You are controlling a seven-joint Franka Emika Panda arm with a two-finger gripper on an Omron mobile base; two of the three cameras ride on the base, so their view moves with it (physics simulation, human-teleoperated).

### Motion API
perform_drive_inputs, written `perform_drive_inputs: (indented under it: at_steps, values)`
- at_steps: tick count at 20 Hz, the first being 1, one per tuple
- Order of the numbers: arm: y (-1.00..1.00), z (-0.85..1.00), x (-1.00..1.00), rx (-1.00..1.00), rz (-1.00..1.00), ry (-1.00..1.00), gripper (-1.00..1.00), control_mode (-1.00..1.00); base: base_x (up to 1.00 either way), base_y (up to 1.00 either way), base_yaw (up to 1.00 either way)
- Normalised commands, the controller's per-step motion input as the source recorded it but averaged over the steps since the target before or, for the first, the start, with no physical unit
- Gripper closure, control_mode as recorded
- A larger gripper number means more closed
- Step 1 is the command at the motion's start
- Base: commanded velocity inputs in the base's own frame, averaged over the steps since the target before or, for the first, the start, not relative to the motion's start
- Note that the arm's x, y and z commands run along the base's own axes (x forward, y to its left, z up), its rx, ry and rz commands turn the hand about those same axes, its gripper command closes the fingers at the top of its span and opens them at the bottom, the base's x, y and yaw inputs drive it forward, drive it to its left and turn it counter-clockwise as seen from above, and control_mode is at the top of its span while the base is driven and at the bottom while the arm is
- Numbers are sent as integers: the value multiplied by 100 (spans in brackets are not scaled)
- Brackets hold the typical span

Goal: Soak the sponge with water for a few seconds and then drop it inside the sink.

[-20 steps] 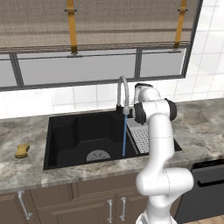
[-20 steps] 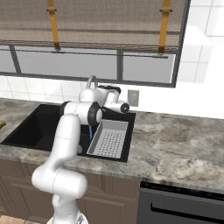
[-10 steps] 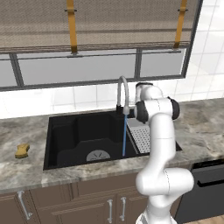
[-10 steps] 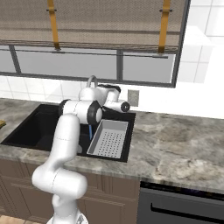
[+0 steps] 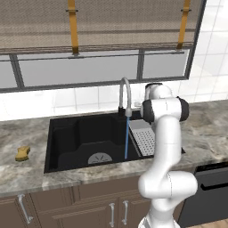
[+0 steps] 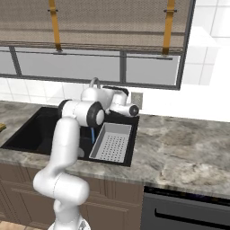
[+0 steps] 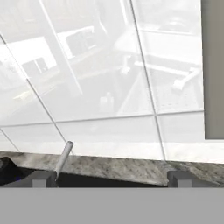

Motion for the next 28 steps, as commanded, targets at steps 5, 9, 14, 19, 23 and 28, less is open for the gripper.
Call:
perform_drive_inputs:
  at_steps: [5, 9, 14, 19, 23, 28]
  values:
    - [-46, 0, -54, 2, 0, 0, -100, -100, 0, 0, 0]
    - [-34, 0, -68, 1, 0, 0, -100, -100, 0, 0, 0]
    - [-22, 3, -65, 0, 0, 0, -100, -100, 0, 0, 0]
    - [-10, 16, -65, 0, 0, 0, -100, -100, 0, 0, 0]
    - [-2, 27, -64, 0, 0, 0, -100, -100, 0, 0, 0]
    - [-14, 32, -49, 0, 0, 4, -100, -100, 0, 0, 0]
